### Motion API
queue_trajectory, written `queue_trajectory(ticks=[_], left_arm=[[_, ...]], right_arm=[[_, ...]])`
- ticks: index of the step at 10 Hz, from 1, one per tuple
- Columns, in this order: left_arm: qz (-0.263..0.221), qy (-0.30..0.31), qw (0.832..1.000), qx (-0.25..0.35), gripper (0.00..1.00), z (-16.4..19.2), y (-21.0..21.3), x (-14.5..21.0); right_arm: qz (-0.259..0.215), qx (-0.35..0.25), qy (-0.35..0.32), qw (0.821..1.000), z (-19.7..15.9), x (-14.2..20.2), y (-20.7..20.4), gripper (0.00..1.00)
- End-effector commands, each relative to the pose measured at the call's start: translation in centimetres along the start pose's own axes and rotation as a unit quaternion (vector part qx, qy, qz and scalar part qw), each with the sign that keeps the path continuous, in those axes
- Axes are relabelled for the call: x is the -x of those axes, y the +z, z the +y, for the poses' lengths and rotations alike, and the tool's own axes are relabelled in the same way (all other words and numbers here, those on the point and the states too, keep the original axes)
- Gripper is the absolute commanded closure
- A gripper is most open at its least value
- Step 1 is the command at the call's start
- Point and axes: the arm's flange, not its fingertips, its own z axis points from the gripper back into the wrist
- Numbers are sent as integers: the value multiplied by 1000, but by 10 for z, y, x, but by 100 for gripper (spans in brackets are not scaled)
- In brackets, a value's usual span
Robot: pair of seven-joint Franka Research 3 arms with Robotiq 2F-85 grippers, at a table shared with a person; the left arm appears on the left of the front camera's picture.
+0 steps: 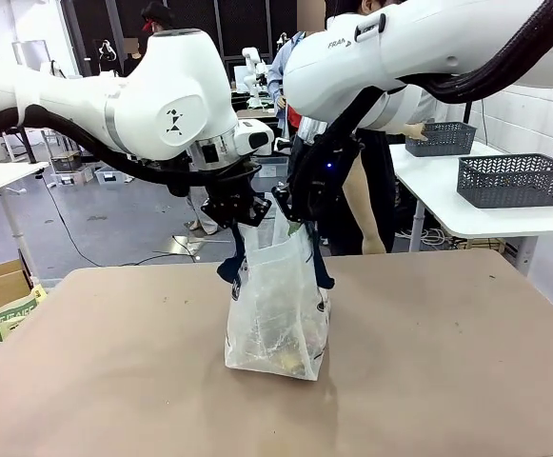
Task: Transfer purchased items from the store into the shopping bag.
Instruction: Move the Reusable shopping bag to the right side of the table.
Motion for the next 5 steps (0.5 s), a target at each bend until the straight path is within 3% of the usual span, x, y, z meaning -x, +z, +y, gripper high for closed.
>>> queue_trajectory(ticks=[1,5], left_arm=[[-16,-17,1000,0,100,-4,-1,-7],[-18,-23,1000,4,100,-8,-1,-8]], right_arm=[[-7,-17,-6,1000,8,-16,-3,100],[-9,-23,-3,1000,14,-24,-7,100]])
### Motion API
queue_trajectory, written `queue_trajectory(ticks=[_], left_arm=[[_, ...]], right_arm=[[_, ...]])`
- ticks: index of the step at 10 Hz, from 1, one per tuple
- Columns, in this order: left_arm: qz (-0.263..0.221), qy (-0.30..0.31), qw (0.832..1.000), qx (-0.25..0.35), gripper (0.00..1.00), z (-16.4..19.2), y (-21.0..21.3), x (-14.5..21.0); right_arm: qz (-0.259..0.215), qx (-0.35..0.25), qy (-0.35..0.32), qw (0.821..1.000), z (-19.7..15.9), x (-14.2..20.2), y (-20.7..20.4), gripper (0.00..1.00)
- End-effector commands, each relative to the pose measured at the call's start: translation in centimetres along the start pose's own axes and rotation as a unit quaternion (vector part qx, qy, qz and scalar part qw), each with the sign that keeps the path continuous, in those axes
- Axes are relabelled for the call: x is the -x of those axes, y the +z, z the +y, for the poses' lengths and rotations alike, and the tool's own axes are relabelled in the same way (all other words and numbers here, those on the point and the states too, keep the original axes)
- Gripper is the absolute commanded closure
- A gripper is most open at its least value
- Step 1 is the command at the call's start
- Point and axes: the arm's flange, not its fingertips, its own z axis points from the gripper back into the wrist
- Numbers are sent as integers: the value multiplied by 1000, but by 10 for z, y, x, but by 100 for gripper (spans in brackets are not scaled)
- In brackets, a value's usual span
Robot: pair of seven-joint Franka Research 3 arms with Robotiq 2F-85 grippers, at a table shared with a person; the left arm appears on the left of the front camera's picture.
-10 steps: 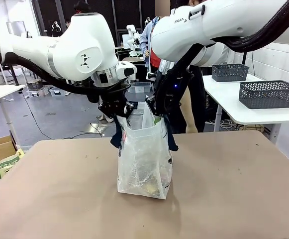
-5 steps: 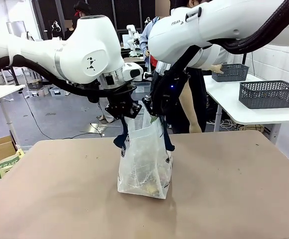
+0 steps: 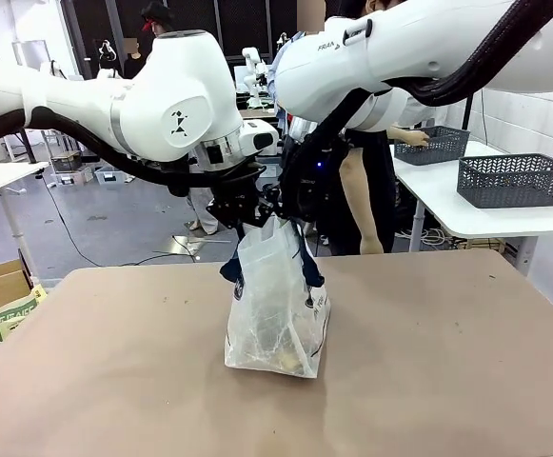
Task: Transfer purchased items from the store into the shopping bag.
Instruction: Move the Reusable shopping bag to the right side of the table.
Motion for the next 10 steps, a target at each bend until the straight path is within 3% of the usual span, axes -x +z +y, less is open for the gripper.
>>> queue_trajectory(ticks=[1,3,8,10], left_arm=[[-17,-12,1000,0,100,-1,1,-6],[-22,-14,1000,-2,100,-2,2,-6],[-40,-6,999,12,0,0,12,0],[-48,-7,998,27,0,-1,17,1]], right_arm=[[-7,-13,-8,1000,7,-6,0,100],[-7,-13,-8,1000,9,-7,-2,100],[-7,-14,-7,1000,10,-9,1,100],[-7,-13,-13,1000,8,-11,2,100]])
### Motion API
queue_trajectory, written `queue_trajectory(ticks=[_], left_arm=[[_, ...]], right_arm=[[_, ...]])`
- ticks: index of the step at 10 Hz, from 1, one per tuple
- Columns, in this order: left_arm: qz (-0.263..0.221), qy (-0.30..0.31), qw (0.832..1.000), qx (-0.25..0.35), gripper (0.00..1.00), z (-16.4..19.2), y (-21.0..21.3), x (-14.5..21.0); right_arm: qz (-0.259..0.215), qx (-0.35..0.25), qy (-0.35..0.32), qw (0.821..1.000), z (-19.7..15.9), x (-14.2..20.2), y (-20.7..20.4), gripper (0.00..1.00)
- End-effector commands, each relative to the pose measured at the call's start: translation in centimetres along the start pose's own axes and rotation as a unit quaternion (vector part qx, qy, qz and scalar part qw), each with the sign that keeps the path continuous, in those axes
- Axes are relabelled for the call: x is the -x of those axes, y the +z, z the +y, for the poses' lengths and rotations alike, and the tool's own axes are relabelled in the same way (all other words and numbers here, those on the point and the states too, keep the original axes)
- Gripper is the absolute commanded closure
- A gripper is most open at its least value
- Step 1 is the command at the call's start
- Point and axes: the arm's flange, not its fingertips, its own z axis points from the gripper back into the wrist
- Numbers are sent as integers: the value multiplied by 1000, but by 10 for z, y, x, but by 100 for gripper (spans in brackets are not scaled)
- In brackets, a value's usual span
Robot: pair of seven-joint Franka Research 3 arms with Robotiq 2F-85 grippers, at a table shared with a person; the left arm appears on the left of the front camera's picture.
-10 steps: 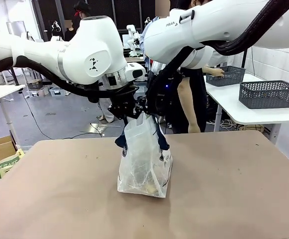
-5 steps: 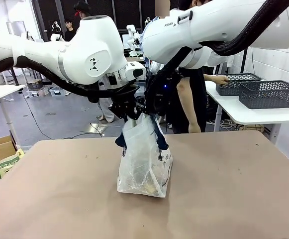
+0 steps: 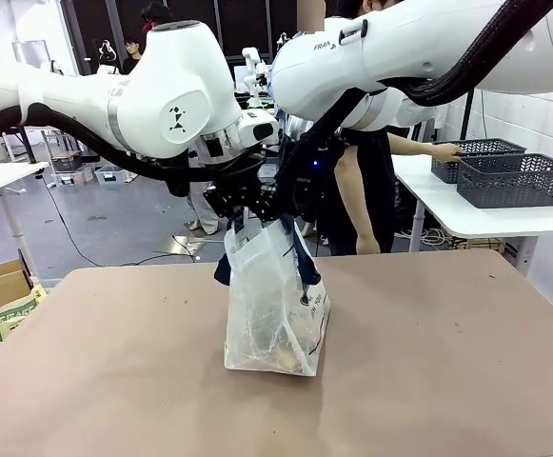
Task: Transfer purchased items from the store into the shopping bag.
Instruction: Move the Reusable shopping bag to the right side of the table.
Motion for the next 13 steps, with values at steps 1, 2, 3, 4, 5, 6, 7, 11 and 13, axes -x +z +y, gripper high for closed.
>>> queue_trajectory(ticks=[1,2,3,4,5,6,7,11,13], left_arm=[[-20,-5,1000,22,0,-1,8,5],[-28,-4,999,25,0,-2,13,7],[-34,-3,999,27,0,-3,17,10],[-42,-2,998,37,0,-4,21,14],[-46,0,998,39,0,-4,23,15],[-54,0,997,51,0,-5,27,18],[-55,-3,997,58,0,-6,28,18],[-54,-8,994,91,0,-8,27,21],[-62,-11,993,102,0,-9,30,22]], right_arm=[[-4,-11,-18,1000,3,-7,1,100],[-4,-16,-22,1000,-1,-8,2,100],[-4,-17,-24,1000,-3,-9,2,100],[-4,-17,-25,1000,-4,-10,2,100],[-3,-17,-26,999,-4,-11,2,100],[-3,-17,-28,999,-4,-12,2,100],[-4,-16,-29,999,-5,-13,2,100],[-8,-18,-31,999,-7,-16,1,100],[-7,-17,-30,999,-7,-18,0,100]])
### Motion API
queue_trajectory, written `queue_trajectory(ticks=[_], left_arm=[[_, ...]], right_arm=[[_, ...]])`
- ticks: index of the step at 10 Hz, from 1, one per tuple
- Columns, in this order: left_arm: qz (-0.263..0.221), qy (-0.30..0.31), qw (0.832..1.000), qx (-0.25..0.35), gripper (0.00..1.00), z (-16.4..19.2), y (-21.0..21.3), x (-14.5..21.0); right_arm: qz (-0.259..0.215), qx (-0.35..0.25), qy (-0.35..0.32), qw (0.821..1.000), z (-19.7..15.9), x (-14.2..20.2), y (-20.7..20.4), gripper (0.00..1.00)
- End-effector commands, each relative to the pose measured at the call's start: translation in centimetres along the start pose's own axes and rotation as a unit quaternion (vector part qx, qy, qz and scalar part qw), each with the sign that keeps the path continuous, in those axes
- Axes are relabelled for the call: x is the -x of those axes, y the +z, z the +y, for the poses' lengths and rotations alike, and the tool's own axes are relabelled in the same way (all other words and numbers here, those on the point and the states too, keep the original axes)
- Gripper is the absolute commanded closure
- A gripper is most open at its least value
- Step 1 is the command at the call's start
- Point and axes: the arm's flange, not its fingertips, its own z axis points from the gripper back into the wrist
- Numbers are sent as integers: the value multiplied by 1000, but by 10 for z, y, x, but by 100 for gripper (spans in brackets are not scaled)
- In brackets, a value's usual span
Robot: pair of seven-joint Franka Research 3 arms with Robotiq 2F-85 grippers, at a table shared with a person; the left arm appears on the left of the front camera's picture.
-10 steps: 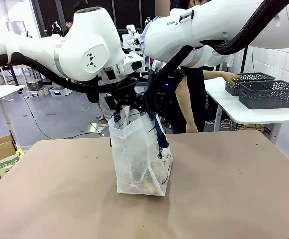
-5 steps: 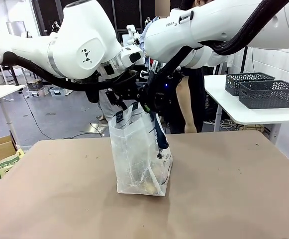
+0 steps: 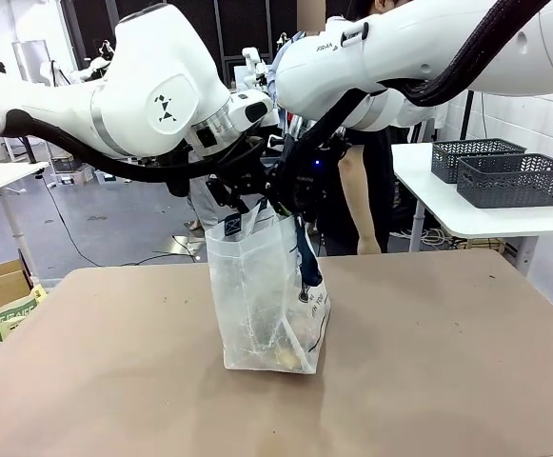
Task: Transfer purchased items from the store into the shopping bag.
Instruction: Move the Reusable shopping bag to the right side of the table.
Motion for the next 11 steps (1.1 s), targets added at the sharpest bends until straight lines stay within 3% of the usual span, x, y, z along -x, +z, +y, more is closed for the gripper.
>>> queue_trajectory(ticks=[1,7,11], left_arm=[[-14,-11,1000,21,0,3,5,11],[-9,-16,999,32,0,1,6,13],[23,-15,999,-26,0,-4,-1,18]], right_arm=[[-6,-12,-11,1000,3,-9,2,100],[-5,-10,-9,1000,5,-9,1,100],[-5,-12,-5,1000,7,-9,1,100]])
